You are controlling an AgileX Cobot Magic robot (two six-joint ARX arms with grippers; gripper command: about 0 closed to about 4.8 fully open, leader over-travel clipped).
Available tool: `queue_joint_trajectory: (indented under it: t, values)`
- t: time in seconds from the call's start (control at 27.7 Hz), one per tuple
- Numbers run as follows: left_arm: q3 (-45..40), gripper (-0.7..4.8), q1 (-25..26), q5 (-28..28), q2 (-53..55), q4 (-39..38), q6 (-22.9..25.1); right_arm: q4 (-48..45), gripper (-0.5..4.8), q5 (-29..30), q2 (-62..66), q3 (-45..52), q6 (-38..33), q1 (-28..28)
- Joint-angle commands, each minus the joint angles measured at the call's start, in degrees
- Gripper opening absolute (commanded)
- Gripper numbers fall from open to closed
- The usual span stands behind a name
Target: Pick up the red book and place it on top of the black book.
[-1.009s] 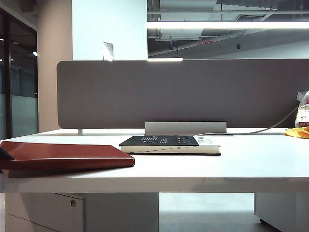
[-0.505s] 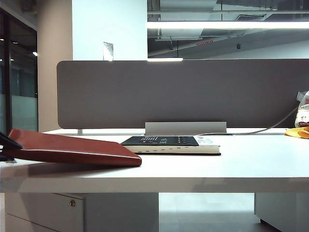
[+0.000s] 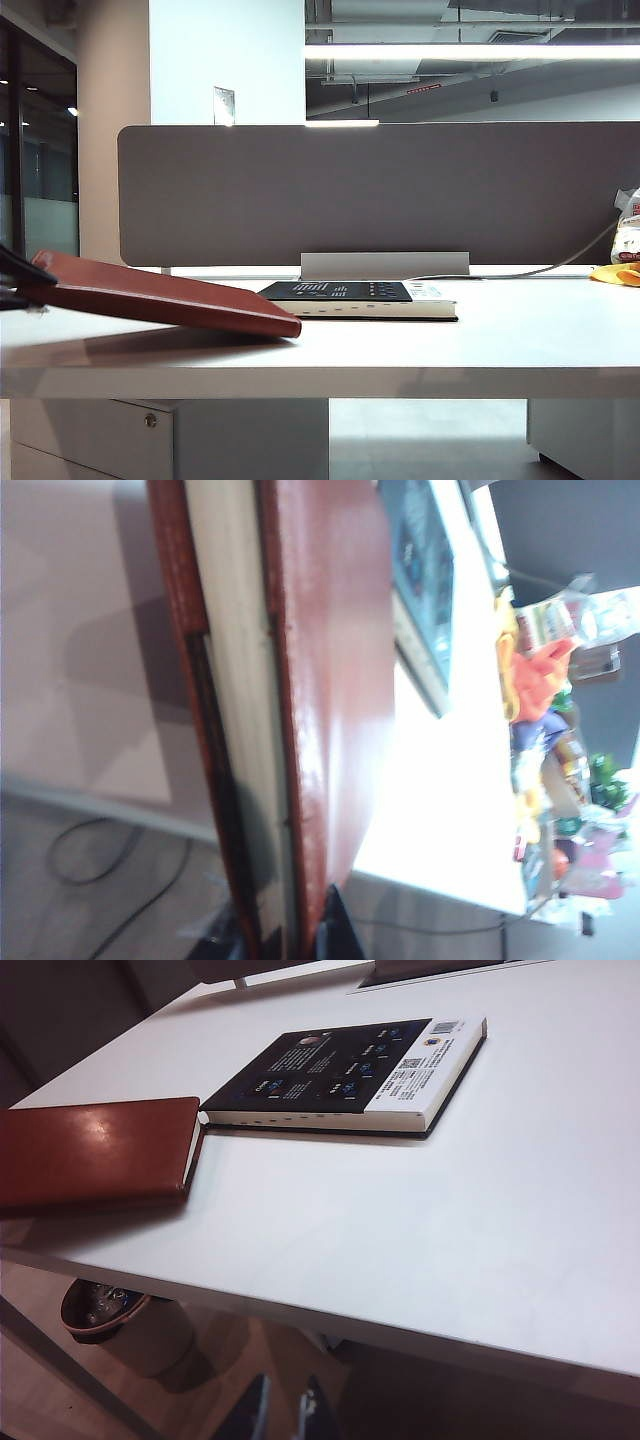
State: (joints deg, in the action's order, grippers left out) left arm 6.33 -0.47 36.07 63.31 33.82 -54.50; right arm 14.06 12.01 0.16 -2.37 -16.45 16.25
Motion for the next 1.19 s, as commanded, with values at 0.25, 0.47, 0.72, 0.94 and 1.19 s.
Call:
queue_joint_trajectory:
  t: [0.25, 0.47, 0.72, 0.94, 1.19]
  values:
    - [0.46, -0.06, -0.09, 2.73, -0.24, 10.23, -4.63, -0.55, 0.49, 0.17, 0.0, -0.26, -0.04, 0.02]
    - [0.5, -0.05, -0.09, 3.91, -0.24, 12.26, -6.03, -0.5, 0.49, 0.17, 0.0, -0.26, -0.07, 0.02]
    - [0.5, -0.05, -0.09, 5.38, -0.26, 17.0, -9.18, -0.15, 0.49, 0.39, 0.0, -0.26, -0.04, 0.02]
    - [0.5, -0.05, -0.09, 6.21, -0.26, 17.27, -9.16, -0.15, 0.49, 0.39, 0.0, -0.26, -0.07, 0.02]
    - [0.55, -0.06, -0.09, 6.4, -0.26, 18.08, -9.16, -0.13, 0.49, 0.59, 0.0, -0.26, -0.04, 0.02]
